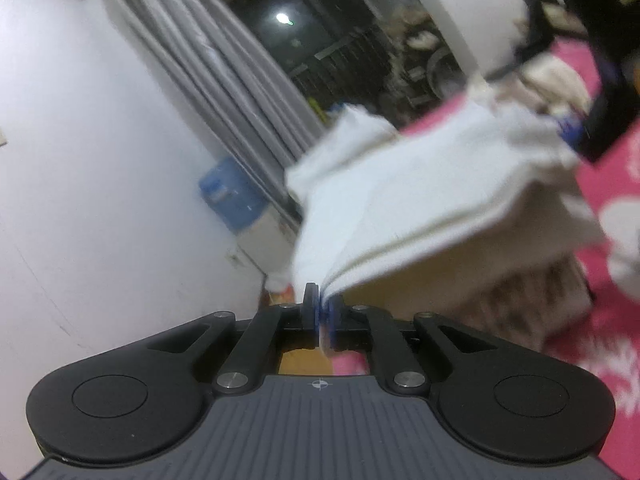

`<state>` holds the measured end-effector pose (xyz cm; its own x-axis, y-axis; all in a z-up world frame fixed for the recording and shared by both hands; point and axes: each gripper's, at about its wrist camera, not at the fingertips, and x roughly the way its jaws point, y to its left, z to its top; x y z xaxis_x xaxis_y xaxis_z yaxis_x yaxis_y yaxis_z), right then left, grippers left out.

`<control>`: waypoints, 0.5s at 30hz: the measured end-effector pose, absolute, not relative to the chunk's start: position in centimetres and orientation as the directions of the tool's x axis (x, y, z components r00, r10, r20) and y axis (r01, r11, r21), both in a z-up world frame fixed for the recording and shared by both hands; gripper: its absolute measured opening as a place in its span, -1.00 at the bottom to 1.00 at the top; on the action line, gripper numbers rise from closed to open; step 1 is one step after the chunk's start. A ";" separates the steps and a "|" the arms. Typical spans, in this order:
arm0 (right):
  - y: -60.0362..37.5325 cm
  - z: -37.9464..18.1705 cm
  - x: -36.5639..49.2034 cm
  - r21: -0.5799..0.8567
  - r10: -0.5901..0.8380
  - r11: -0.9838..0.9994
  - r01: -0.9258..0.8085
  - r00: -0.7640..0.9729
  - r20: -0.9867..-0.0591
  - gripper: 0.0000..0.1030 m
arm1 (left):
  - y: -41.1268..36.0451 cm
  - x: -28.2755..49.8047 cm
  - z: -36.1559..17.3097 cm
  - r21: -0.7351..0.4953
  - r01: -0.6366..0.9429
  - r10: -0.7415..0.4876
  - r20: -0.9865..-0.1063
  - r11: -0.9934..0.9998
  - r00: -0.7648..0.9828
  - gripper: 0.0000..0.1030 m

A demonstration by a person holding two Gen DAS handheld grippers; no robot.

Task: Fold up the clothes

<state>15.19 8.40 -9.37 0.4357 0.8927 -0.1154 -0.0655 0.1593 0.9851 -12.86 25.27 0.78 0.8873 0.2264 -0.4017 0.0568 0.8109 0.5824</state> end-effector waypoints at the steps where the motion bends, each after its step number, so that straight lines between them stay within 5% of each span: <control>1: 8.5 -9.4 15.3 0.984 0.895 0.166 -0.057 0.427 -0.127 0.40 | 25.1 -13.3 0.4 0.590 0.073 0.223 -0.412 0.804 0.883 -0.81; 9: 8.4 -10.0 14.2 0.978 0.921 0.206 0.022 0.334 -0.202 0.39 | 21.5 -17.1 -0.8 0.722 0.131 0.161 -0.321 0.680 0.933 -0.22; 15: 7.7 -6.6 11.3 0.961 0.908 0.261 -0.088 0.359 -0.213 0.36 | 18.5 -14.8 -2.2 0.779 0.199 0.071 -0.297 0.595 0.952 -0.22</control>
<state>11.27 7.73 -6.57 0.3594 0.9085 -0.2134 -0.0884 0.2608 0.9613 -14.78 18.47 -2.22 0.9523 0.0706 -0.2970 0.1987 0.5953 0.7786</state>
